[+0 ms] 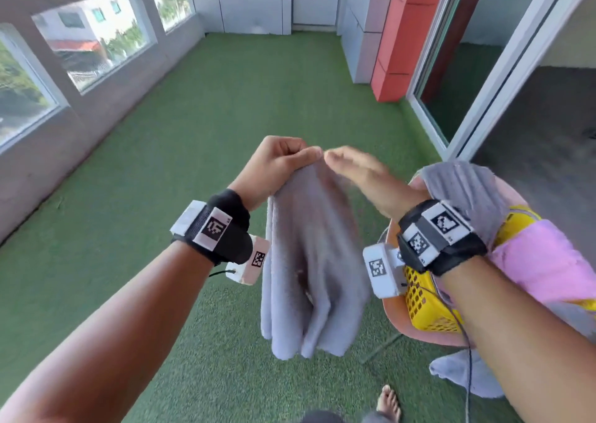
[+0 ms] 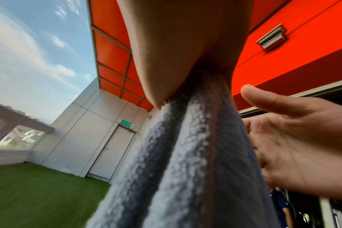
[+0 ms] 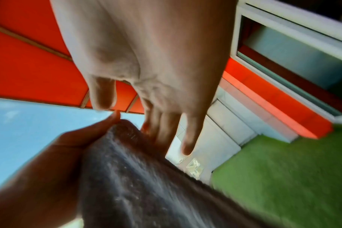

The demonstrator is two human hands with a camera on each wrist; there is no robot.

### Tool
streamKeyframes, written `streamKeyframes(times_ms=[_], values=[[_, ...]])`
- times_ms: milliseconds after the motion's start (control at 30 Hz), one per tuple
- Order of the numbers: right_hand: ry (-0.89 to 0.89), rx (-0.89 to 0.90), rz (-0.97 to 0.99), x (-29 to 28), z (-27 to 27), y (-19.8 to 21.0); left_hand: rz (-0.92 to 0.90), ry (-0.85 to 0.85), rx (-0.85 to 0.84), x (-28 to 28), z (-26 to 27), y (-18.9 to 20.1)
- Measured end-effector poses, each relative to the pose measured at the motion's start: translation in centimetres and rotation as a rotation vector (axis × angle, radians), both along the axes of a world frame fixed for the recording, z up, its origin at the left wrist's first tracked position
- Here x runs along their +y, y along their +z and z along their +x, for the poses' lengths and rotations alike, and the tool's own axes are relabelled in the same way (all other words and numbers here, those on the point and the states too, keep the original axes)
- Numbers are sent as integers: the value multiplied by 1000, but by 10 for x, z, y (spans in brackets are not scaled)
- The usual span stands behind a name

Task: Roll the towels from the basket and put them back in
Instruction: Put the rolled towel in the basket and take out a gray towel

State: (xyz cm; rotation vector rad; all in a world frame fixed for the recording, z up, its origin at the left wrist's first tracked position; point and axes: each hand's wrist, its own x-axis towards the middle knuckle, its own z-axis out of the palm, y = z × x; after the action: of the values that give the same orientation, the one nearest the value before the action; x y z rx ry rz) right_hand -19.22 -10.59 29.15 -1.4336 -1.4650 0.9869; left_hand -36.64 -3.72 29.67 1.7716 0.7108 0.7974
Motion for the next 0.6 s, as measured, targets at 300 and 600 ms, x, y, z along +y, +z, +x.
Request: streamKeyframes(times_ms=[300,600], values=[[-118,179,149,-17,21,25,-156,-118,18,-14,2,-18],[28,209,42,-23,1,14,-73,-86,-32,-6,19,13]])
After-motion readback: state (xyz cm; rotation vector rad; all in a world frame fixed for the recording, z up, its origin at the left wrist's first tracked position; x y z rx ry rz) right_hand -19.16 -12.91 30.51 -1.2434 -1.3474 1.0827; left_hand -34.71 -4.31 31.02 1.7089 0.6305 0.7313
